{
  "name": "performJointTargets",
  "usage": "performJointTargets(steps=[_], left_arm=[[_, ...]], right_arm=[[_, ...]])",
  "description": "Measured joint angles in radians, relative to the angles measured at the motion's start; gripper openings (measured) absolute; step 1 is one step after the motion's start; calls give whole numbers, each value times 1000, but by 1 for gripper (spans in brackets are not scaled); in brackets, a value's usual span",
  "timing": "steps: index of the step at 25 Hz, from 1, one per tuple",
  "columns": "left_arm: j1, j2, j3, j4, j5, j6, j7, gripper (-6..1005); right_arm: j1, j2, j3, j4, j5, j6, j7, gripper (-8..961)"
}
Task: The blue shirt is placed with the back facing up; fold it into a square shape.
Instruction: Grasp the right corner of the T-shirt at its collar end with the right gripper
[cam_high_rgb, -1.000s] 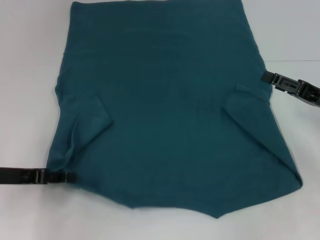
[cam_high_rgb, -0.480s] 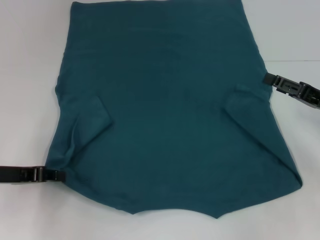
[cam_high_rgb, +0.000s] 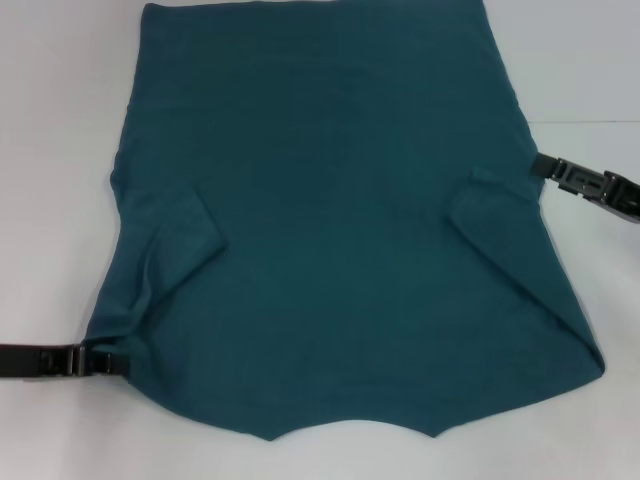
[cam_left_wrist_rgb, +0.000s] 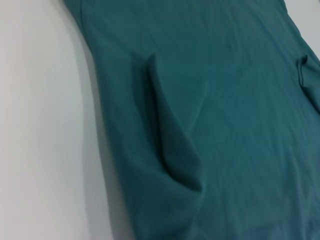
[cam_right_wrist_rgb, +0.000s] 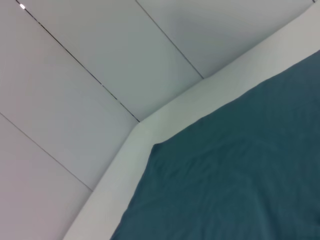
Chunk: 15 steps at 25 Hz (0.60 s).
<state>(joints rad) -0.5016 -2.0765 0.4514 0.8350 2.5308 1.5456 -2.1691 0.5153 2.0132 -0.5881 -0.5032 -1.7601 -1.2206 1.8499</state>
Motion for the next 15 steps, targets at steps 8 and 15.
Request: performJointTargets(steps=[8, 15], left_arm=[[30, -7, -45, 1, 0, 13, 2, 5], [40, -8, -69, -3, -1, 16, 1, 5]], right_arm=[[-51, -25, -1, -5, -22, -50, 5, 910], [-83, -41, 4, -9, -18, -81, 12, 910]])
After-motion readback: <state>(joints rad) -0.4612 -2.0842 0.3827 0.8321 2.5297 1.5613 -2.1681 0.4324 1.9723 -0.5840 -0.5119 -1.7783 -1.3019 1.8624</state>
